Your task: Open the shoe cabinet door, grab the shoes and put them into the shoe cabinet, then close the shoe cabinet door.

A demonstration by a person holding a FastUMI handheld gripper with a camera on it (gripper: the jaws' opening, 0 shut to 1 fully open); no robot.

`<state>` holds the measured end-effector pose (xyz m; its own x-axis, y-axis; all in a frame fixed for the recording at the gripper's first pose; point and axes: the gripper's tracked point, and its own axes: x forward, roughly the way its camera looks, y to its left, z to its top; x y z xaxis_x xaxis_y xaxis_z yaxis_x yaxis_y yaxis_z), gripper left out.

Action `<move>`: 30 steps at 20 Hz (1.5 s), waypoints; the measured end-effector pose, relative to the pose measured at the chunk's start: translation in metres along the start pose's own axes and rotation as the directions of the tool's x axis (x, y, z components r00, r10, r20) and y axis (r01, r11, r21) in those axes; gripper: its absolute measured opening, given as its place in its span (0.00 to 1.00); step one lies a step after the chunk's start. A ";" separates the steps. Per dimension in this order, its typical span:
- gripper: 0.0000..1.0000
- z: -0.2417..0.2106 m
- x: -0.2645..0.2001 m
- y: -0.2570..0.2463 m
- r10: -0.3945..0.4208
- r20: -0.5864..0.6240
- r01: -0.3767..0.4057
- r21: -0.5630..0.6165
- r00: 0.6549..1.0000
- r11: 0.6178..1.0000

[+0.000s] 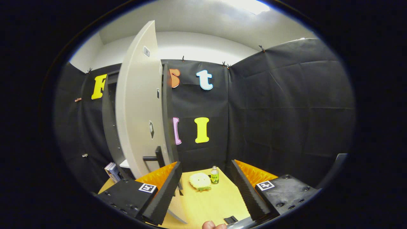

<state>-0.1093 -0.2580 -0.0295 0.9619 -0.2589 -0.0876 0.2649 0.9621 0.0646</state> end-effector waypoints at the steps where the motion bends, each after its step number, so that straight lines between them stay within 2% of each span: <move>1: 0.98 -0.003 0.002 0.006 0.005 -0.009 -0.005 -0.003 1.000 1.000; 8: 0.96 -0.008 0.010 0.012 0.047 -0.041 -0.046 0.020 0.998 0.999; 12: 0.98 -0.006 0.007 0.021 -0.002 -0.033 0.002 -0.003 0.999 1.000; 14: 0.98 -0.006 0.002 0.030 0.001 -0.041 -0.001 0.013 0.999 1.000; 23: 0.98 -0.012 -0.016 0.115 0.116 -0.059 -0.115 0.013 0.992 0.993; 30: 0.98 -0.016 -0.007 0.179 0.222 -0.069 -0.219 0.050 0.973 0.974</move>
<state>-0.0698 -0.0827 -0.0334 0.9897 -0.0322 -0.1396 0.0508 0.9899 0.1322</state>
